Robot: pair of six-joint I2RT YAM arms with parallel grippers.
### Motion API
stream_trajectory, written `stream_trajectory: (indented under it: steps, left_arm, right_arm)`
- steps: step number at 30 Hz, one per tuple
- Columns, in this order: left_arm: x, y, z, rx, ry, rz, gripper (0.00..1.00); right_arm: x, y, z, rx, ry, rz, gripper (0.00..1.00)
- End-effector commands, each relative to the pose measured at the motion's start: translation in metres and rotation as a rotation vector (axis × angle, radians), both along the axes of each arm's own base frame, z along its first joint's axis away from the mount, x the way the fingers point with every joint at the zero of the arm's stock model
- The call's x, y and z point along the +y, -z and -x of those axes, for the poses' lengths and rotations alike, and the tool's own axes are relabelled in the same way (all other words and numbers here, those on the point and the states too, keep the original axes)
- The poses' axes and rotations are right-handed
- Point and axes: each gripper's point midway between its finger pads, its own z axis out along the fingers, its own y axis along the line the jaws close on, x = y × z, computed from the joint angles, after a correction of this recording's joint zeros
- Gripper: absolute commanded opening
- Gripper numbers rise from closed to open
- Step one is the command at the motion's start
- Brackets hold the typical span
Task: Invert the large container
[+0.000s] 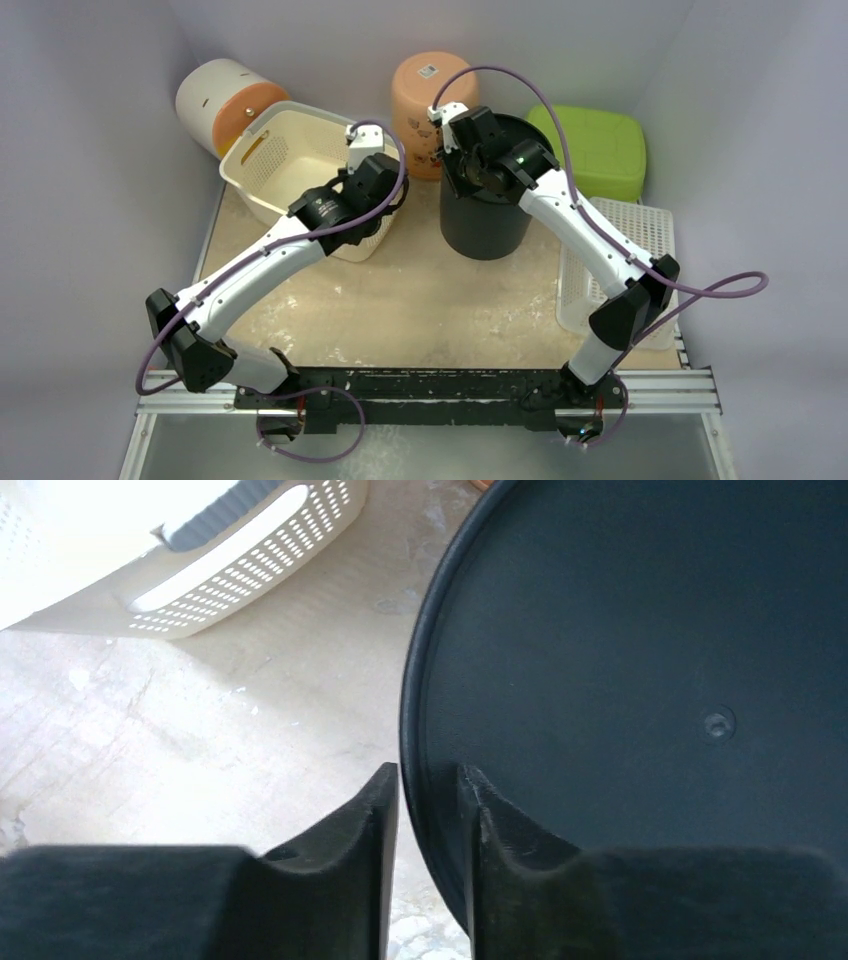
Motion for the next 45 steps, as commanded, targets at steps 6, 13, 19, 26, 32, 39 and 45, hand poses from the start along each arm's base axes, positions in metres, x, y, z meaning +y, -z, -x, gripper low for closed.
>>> stream_trajectory:
  steps: [6, 13, 19, 26, 32, 39, 45]
  left_arm:
    - [0.008, -0.023, 0.002, -0.053, -0.008, 0.011, 0.14]
    - [0.015, -0.028, 0.008, -0.067, -0.02, 0.032, 0.15]
    - [0.016, -0.024, 0.011, -0.053, -0.012, 0.032, 0.15]
    - [0.014, -0.015, 0.01, -0.036, -0.001, 0.009, 0.25]
    - [0.003, -0.005, 0.0, -0.031, 0.03, -0.019, 0.55]
    - [-0.016, 0.011, -0.013, -0.021, 0.142, -0.102, 0.57]
    - [-0.011, 0.042, -0.016, 0.034, 0.21, -0.16, 0.58]
  right_arm:
    - [-0.042, 0.025, 0.006, 0.03, 0.177, 0.089, 0.38]
    - [-0.107, 0.039, 0.001, 0.05, 0.393, 0.048, 0.4]
    - [-0.159, 0.038, 0.001, 0.034, 0.529, 0.067, 0.41]
    - [-0.162, 0.025, 0.01, 0.021, 0.544, 0.031, 0.43]
    - [-0.138, -0.038, 0.0, -0.118, 0.391, -0.11, 0.51]
    - [-0.11, -0.098, 0.002, -0.198, 0.267, -0.275, 0.53]
    - [-0.108, -0.125, 0.003, -0.245, 0.244, -0.306, 0.55]
